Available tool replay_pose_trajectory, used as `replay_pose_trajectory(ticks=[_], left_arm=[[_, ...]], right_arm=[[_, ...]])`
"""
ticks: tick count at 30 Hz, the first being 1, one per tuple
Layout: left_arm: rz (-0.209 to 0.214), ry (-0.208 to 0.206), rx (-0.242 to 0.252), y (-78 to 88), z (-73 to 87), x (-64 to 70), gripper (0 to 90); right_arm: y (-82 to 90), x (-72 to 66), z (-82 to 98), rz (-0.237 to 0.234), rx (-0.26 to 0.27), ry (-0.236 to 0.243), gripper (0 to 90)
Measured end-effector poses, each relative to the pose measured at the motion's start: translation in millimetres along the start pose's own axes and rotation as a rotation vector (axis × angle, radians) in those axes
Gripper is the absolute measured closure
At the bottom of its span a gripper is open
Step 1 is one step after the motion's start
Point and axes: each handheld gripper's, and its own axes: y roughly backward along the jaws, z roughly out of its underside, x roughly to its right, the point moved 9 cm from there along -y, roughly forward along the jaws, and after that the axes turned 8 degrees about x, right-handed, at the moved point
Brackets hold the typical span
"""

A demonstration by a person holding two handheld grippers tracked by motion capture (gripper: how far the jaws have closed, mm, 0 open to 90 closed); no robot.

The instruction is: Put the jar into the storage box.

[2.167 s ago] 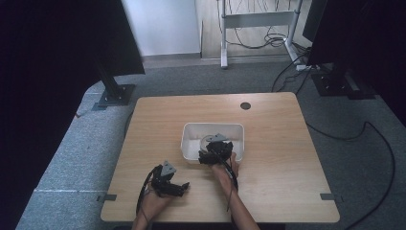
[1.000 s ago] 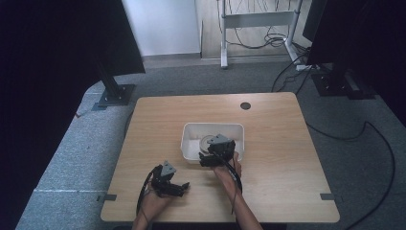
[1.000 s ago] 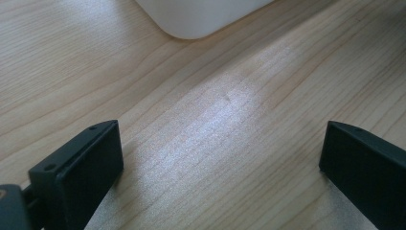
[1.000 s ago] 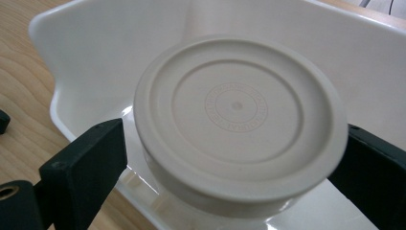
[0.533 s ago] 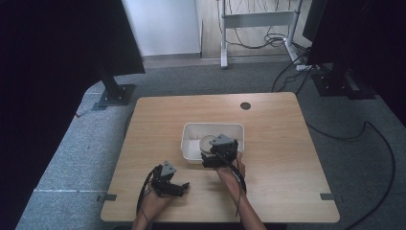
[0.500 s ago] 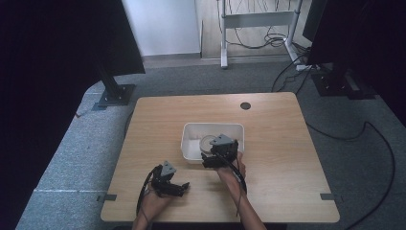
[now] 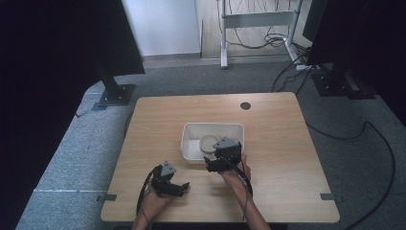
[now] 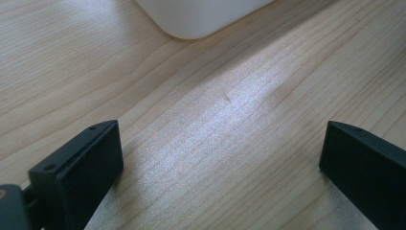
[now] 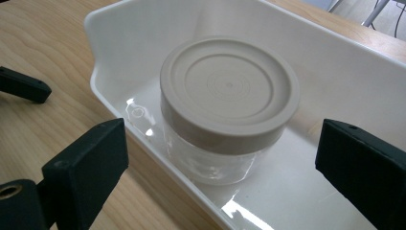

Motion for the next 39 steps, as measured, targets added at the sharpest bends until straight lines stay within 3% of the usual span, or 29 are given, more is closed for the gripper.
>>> replay_pose_trajectory(ticks=[11,24,39], left_arm=[[0.000,0.000,0.001,-0.1,-0.1,0.0,0.9],[0.000,0.000,0.001,-0.1,-0.1,0.0,0.9],[0.000,-0.002,-0.002,0.1,0.1,-0.2,0.9]], right_arm=[[11.0,-0.8,6.0,-0.038,-0.003,0.006,3.3],[23.5,6.0,18.5,-0.043,-0.009,-0.010,3.6],[41.6,8.7,28.4,-0.058,0.000,0.020,4.2]])
